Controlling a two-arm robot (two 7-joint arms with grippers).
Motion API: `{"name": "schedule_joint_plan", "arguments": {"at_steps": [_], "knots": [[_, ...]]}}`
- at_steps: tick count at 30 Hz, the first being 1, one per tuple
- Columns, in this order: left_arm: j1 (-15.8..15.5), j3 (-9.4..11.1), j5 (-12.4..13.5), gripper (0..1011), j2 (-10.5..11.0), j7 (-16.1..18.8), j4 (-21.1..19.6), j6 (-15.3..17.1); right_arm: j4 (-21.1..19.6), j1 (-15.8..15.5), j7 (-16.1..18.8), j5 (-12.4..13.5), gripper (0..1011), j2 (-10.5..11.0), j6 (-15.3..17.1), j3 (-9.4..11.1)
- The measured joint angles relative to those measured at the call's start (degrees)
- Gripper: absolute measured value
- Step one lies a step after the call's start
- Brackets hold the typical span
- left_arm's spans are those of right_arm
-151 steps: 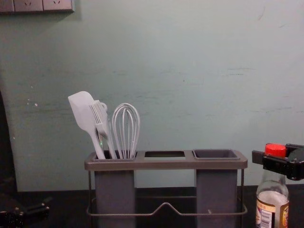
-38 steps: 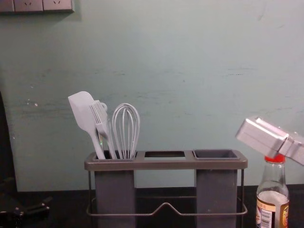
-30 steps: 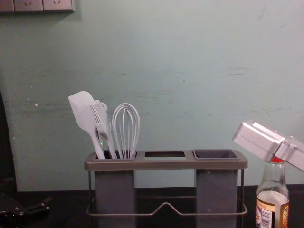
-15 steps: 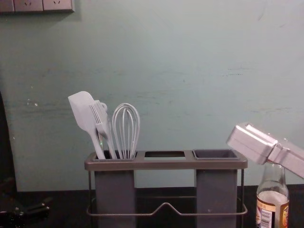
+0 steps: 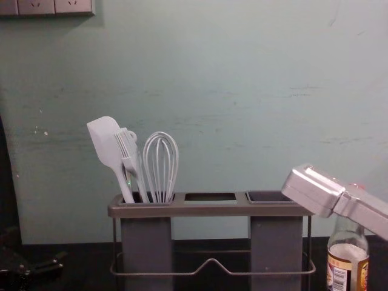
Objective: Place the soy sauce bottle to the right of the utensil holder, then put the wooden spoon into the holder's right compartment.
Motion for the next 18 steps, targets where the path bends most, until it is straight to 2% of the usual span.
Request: {"name": "schedule_joint_plan", "arguments": {"at_steps": [18], "knots": [[0.00,0.00,0.00,1005,0.00,0.00,0.00,0.00,0.91,0.50,0.42,-4.23,1004,-1.60,-0.11,-0.94]]}}
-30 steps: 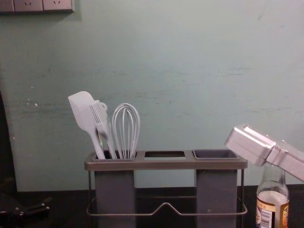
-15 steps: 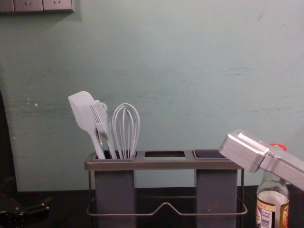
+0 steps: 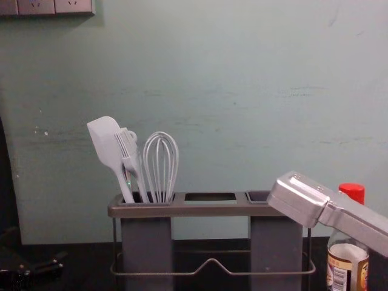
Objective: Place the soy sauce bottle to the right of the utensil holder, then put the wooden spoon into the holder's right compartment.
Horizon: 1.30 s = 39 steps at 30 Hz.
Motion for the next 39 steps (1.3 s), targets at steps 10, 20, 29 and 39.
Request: {"name": "schedule_joint_plan", "arguments": {"at_steps": [10,20,29,39], "knots": [[0.00,0.00,0.00,1005,0.00,0.00,0.00,0.00,0.04,0.01,0.04,-0.70,1004,-0.26,0.13,0.00],[0.00,0.00,0.00,1005,0.00,0.00,0.00,0.00,0.03,-0.03,0.08,-0.54,997,-0.18,0.14,0.06],[0.00,0.00,0.00,1005,0.00,0.00,0.00,0.00,-0.03,-0.04,0.08,-0.45,842,-0.15,0.14,0.07],[0.00,0.00,0.00,1005,0.00,0.00,0.00,0.00,-0.02,-0.04,0.07,-0.36,842,-0.10,0.14,0.06]]}}
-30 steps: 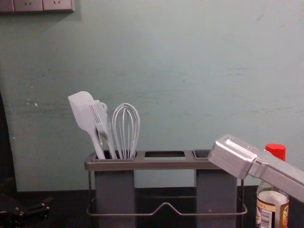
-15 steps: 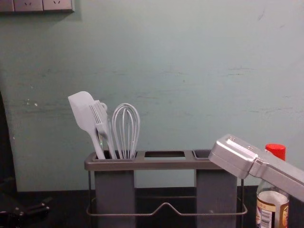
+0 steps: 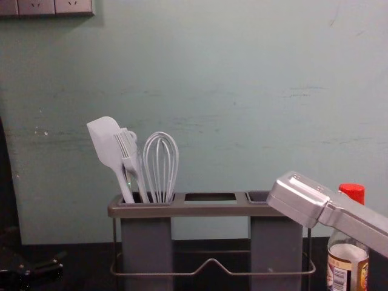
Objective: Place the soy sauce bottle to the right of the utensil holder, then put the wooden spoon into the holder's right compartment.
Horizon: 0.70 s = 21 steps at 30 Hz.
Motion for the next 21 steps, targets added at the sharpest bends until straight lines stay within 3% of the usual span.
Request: {"name": "schedule_joint_plan", "arguments": {"at_steps": [4,9,15,16,18,21], "knots": [[0.00,0.00,0.00,1005,0.00,0.00,0.00,0.00,-1.03,-0.65,0.02,-0.26,842,0.41,-1.09,0.57],[0.00,0.00,0.00,1005,0.00,0.00,0.00,0.00,-3.55,-2.06,-0.59,-0.38,842,0.96,-3.10,2.90],[0.00,0.00,0.00,1005,0.00,0.00,0.00,0.00,-8.57,-5.76,-2.86,1.45,842,1.70,-9.24,8.73],[0.00,0.00,0.00,1005,0.00,0.00,0.00,0.00,-8.57,-5.76,-2.86,1.45,842,1.70,-9.24,8.73],[0.00,0.00,0.00,1005,0.00,0.00,0.00,0.00,-11.03,-7.76,-4.32,2.43,842,1.82,-12.90,11.53],[0.00,0.00,0.00,1005,0.00,0.00,0.00,0.00,-12.98,-9.50,-5.61,3.42,842,1.73,-16.22,13.95]]}}
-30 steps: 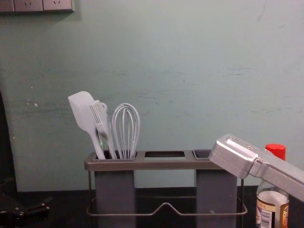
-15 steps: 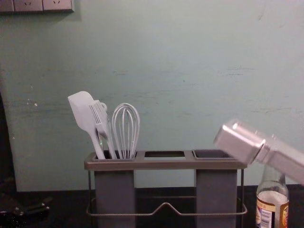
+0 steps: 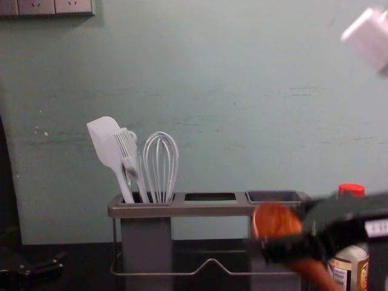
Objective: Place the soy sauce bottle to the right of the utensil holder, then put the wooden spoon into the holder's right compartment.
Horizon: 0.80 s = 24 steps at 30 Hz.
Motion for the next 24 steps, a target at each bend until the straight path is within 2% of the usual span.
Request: {"name": "schedule_joint_plan", "arguments": {"at_steps": [7,13,19,21,22,24], "knots": [[0.00,0.00,0.00,1005,0.00,0.00,0.00,0.00,-2.83,-2.94,-3.20,1.22,842,-1.36,-7.55,4.39],[0.00,0.00,0.00,1005,0.00,0.00,0.00,0.00,-3.20,-3.40,-4.99,1.29,842,-3.14,-11.63,6.21],[0.00,0.00,0.00,1005,0.00,0.00,0.00,0.00,-2.32,-1.68,-8.54,-1.00,842,-6.60,-14.00,7.18],[0.00,0.00,0.00,1005,0.00,0.00,0.00,0.00,-0.94,-0.19,-10.26,-2.84,842,-8.75,-15.26,7.20],[0.00,0.00,0.00,1005,0.00,0.00,0.00,0.00,-0.94,-0.19,-10.26,-2.84,843,-8.75,-15.26,7.20],[0.00,0.00,0.00,1005,0.00,0.00,0.00,0.00,0.42,1.06,-10.92,-3.92,842,-10.20,-15.94,7.05]]}}
